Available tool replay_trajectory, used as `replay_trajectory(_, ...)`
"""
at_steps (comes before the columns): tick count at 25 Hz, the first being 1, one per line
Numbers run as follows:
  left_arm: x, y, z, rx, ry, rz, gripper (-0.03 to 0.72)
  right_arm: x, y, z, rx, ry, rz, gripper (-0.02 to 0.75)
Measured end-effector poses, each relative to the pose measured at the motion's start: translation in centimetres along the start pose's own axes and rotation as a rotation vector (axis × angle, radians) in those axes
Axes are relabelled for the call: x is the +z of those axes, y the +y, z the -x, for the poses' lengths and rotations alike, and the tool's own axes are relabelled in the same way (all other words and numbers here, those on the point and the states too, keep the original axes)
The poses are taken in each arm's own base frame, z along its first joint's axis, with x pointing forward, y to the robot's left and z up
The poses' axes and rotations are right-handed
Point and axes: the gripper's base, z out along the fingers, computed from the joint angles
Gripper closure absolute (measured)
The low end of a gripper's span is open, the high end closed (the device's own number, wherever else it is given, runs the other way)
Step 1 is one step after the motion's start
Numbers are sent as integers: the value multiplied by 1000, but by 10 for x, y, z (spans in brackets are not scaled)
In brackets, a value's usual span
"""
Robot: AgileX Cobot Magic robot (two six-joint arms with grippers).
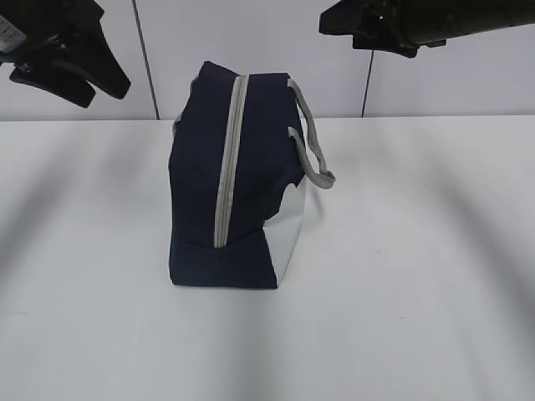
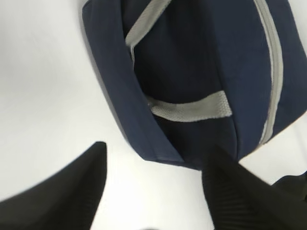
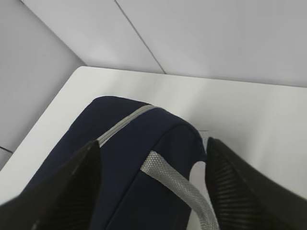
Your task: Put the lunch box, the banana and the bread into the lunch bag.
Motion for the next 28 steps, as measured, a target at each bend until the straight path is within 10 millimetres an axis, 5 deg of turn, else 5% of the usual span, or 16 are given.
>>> replay_trajectory(9, -29, -16, -67, -14, 29, 83, 254, -14, 11, -14, -5, -29, -104, 237)
replay_trajectory(21, -48, -37, -172, -6, -89, 140, 254, 8, 88, -59, -185, -7, -143, 237)
replay_trajectory(28, -54, -45, -214, 8, -151, 165, 254, 11, 91, -86, -295, 38, -218, 237)
